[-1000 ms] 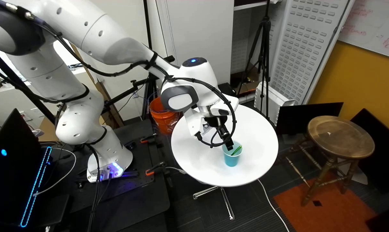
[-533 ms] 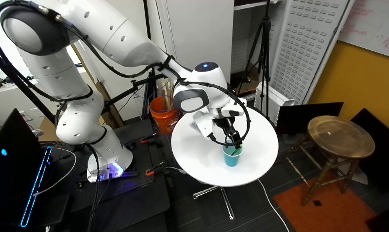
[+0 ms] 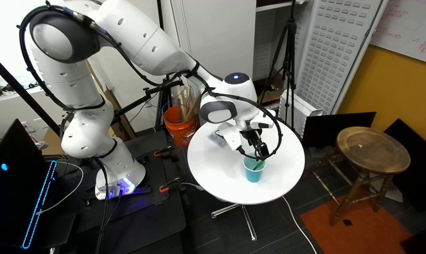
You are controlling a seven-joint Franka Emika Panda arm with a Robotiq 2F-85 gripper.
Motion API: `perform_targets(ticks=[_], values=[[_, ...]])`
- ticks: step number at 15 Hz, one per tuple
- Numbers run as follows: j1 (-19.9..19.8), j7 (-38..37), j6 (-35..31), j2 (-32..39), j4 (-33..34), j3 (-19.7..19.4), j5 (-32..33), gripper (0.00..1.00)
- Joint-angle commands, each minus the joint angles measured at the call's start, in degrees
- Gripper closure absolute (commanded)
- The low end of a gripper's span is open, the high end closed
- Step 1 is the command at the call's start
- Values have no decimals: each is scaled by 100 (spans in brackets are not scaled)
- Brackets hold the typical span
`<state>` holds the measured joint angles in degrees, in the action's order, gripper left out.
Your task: Remove the green pen from the light blue cup
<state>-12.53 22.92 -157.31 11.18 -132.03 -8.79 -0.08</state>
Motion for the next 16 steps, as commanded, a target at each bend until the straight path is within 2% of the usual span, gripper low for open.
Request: perform_targets(ticks=[1,2,8,16], values=[[-47,-211,356,210,309,34,33,0],[-59,-121,89,121,102,60,49,0],[-69,-128,151,188,181,63,49,0],[-31,-222,14,60,-59,71,62,0]])
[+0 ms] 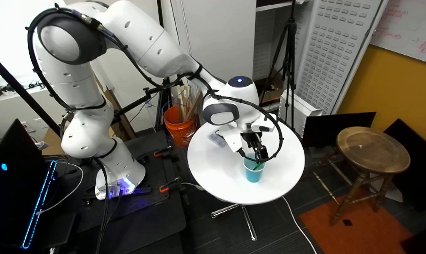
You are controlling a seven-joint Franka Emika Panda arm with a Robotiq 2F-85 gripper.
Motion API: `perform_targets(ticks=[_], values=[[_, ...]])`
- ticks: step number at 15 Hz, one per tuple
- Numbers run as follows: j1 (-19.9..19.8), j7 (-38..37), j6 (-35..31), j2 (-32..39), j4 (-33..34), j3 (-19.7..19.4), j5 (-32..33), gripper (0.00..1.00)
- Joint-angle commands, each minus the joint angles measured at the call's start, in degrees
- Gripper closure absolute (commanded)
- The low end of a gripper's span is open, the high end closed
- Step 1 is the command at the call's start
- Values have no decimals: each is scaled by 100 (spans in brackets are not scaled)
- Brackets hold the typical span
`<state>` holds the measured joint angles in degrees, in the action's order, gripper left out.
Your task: Remove the green pen from the light blue cup
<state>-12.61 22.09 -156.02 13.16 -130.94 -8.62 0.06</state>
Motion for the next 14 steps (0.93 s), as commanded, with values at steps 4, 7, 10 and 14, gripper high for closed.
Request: perform_targets(ticks=[4,7,10,14], values=[[-52,-91,-126,-101,-196,87,-25,21],[-77,-48,-140,-49,-174,128,-108,34],[-99,-16,-152,72,-81,170,-172,31],[-111,-92,-311,310,35,194,-256,25]])
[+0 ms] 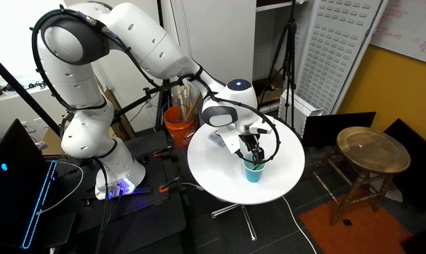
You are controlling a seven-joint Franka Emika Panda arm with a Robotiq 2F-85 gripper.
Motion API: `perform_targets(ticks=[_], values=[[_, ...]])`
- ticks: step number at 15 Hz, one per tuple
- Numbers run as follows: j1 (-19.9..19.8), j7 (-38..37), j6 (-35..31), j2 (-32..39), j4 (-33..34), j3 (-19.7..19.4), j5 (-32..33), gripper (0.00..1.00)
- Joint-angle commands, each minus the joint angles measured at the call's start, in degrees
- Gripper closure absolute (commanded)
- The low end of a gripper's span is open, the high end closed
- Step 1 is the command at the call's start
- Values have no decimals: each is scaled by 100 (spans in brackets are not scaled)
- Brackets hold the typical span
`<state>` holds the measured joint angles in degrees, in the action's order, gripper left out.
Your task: Remove the green pen from the light blue cup
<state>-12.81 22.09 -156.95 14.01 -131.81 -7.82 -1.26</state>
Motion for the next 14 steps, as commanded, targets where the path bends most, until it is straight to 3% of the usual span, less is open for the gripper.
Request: perform_targets(ticks=[1,5,6,7,14], values=[[-83,-130,-260,289,136,112,-109,29],[-99,-226,-437,464,157,120,-67,46],[-130,-241,-483,495,164,154,-110,46],[-145,-261,-497,516,174,168,-112,54],[-233,-437,-758,689,301,235,-118,50]])
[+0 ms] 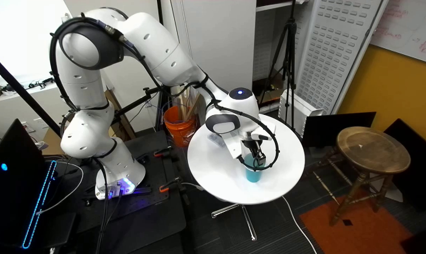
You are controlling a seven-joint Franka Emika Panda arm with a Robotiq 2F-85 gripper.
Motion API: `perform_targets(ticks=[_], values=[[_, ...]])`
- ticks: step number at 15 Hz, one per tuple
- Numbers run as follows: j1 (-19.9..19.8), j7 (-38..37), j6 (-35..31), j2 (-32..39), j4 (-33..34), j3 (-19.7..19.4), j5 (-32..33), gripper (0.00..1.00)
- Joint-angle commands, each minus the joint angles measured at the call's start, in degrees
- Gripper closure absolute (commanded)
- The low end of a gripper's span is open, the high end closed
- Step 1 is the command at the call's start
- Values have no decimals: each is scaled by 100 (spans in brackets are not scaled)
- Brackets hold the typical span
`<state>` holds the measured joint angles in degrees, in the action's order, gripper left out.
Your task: Remove the green pen from the light blue cup
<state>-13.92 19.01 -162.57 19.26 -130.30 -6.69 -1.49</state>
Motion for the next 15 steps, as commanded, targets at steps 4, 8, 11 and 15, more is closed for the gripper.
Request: perform_targets(ticks=[4,8,11,15], values=[[-162,-144,-186,302,240,169,-92,48],[-182,-142,-212,409,284,214,-65,73],[-210,-128,-227,466,310,269,-61,92],[-198,-143,-260,426,244,273,-17,97]])
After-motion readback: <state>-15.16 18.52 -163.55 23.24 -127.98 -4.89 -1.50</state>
